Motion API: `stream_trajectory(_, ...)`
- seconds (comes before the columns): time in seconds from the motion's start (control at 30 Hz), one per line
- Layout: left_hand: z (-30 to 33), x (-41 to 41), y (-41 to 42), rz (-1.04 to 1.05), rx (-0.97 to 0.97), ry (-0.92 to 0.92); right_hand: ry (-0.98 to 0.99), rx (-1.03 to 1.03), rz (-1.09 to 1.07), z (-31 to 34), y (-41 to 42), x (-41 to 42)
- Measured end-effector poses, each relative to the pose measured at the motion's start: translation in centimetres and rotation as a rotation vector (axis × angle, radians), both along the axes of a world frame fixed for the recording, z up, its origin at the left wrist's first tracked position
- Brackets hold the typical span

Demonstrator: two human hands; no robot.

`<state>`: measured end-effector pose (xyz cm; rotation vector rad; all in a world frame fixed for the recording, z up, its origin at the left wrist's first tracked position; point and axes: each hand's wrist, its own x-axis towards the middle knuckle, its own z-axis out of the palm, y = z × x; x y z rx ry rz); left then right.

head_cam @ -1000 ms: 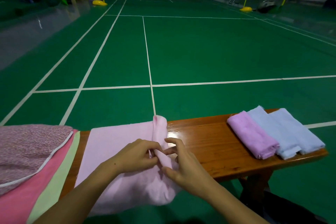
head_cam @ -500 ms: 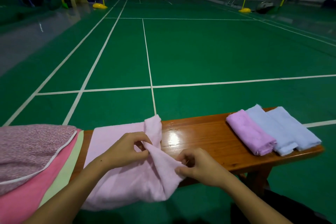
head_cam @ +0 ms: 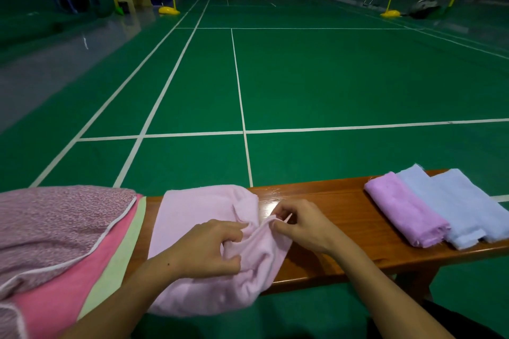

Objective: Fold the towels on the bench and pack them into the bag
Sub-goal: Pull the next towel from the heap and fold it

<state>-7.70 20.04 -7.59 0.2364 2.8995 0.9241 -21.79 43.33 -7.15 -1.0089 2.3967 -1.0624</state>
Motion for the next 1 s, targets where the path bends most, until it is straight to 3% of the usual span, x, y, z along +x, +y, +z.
stream_trajectory(0.2,-0.6,0.6,-0.1,-0.005,-0.248,-0.055,0.221,0.138,0.102,-1.3,-3.3,-0.5)
stream_trajectory(0.43,0.3,1.2,-0.1,-0.051,-0.383,-0.092,0.131,0.103,0.267,-3.0,-5.8,-1.2)
stream_trajectory(0.63,0.4,1.7,-1.2,-0.029,-0.338,-0.063,0.082,0.026,0.218,-2.0,-6.0,-0.7)
stream_trajectory(0.77,1.5,1.9,-3.1,0.036,-0.231,0.056,0.074,-0.061,0.136,-0.4,-4.8,-0.9)
stream_trajectory(1.0,4.1,2.2,-6.5,0.255,-0.328,0.351,0.167,-0.317,-0.026,3.8,-2.5,-0.1)
